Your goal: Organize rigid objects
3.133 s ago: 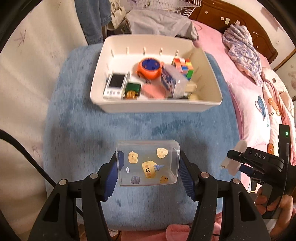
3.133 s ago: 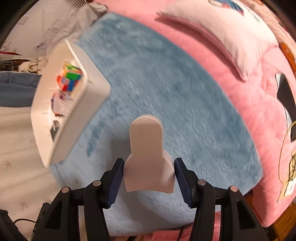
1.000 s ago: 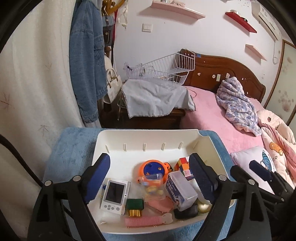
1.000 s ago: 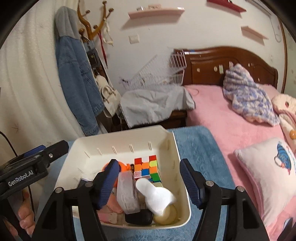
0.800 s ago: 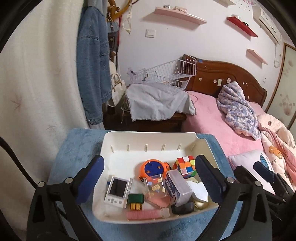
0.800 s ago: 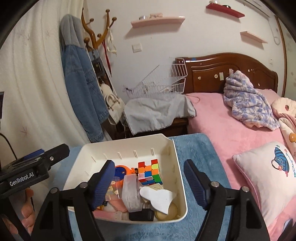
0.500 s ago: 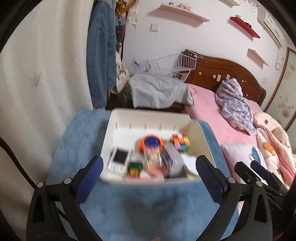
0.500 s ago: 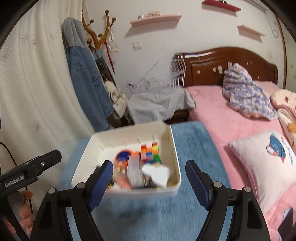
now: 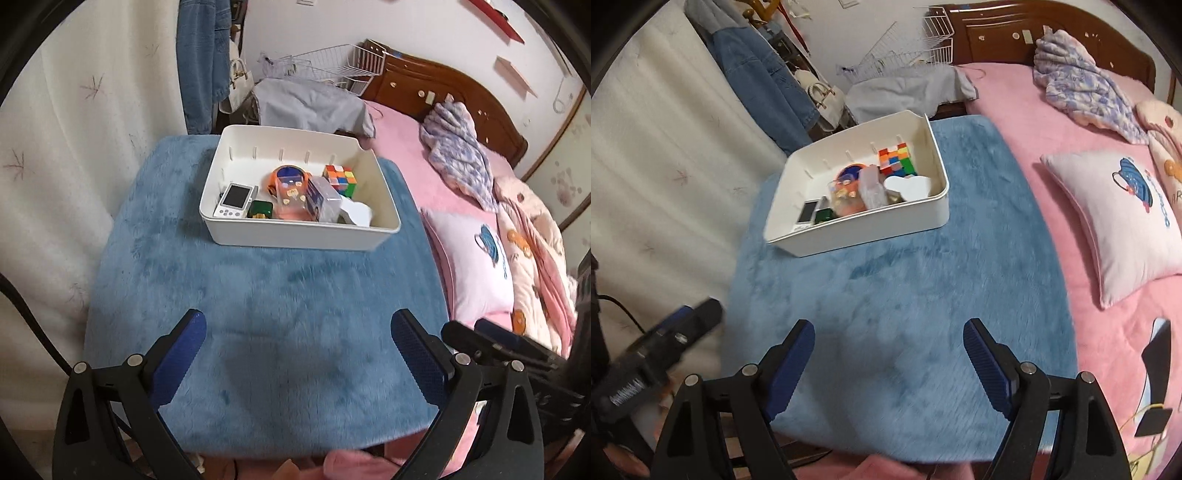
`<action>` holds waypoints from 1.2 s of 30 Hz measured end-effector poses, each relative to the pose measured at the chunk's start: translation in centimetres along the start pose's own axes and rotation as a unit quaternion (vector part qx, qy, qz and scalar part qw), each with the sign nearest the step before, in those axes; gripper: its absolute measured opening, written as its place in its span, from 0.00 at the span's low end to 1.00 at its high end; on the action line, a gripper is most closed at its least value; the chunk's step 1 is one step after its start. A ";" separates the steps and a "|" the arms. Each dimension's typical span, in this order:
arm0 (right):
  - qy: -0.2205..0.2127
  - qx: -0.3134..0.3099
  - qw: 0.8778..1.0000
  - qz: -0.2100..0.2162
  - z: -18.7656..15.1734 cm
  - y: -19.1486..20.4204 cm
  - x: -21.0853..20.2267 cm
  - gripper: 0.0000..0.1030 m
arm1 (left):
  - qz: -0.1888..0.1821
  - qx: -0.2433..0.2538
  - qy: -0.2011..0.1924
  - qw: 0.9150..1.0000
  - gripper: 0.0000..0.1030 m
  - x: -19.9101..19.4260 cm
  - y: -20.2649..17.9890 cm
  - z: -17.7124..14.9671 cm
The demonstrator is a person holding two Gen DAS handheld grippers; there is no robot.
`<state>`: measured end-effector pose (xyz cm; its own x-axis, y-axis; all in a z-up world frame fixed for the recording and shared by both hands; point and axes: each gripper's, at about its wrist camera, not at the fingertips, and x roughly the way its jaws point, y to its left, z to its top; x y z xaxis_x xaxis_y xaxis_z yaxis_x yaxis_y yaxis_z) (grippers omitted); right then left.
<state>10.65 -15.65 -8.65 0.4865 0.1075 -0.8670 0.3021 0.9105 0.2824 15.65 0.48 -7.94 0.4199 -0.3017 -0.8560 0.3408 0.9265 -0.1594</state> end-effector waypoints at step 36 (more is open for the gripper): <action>-0.130 -0.032 0.990 -0.041 -1.6 4.8 -8.3 1.00 | 0.097 0.052 -0.191 0.975 0.99 -9.2 -0.8 -0.5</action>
<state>6.77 -11.58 -0.73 0.6594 -0.0660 -0.7488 0.3003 0.9364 0.1818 11.08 2.61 -0.16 0.7616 -0.2029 -0.6154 0.2988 0.9527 0.0557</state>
